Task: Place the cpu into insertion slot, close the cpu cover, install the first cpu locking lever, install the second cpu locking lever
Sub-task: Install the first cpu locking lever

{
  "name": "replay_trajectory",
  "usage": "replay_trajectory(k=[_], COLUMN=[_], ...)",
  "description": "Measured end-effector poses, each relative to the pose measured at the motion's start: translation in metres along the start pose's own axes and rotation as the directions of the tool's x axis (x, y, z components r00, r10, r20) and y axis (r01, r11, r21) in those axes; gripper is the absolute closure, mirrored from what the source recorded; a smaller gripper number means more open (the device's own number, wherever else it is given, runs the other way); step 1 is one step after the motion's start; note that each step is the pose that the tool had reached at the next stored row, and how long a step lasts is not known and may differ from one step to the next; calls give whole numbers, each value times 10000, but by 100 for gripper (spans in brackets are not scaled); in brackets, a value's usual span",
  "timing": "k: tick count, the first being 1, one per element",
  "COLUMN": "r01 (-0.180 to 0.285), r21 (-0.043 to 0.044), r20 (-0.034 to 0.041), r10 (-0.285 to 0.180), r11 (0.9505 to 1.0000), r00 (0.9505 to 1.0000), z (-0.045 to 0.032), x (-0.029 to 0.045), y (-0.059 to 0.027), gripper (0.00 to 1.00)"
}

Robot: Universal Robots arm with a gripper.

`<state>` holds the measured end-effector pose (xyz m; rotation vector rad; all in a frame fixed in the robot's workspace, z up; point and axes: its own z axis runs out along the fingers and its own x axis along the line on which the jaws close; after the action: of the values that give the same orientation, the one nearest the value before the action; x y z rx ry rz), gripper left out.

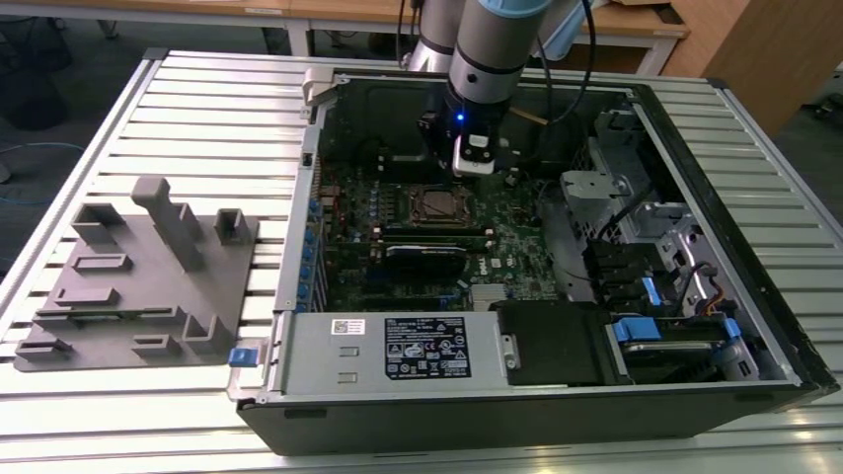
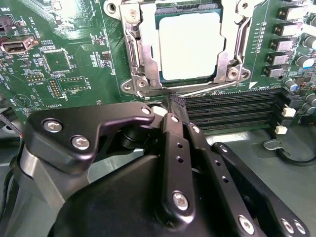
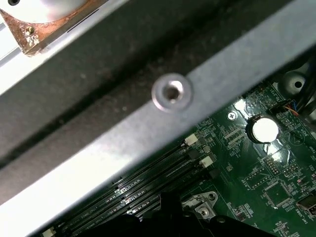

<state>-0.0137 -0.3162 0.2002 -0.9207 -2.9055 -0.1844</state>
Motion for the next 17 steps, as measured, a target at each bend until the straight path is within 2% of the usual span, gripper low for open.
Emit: replay_trajectory(k=[17], r01=[-389], r21=[-41], r20=[38], r10=[389], r11=[9992], r00=[9992], z=[18], x=[-4], y=[-4], gripper=[90])
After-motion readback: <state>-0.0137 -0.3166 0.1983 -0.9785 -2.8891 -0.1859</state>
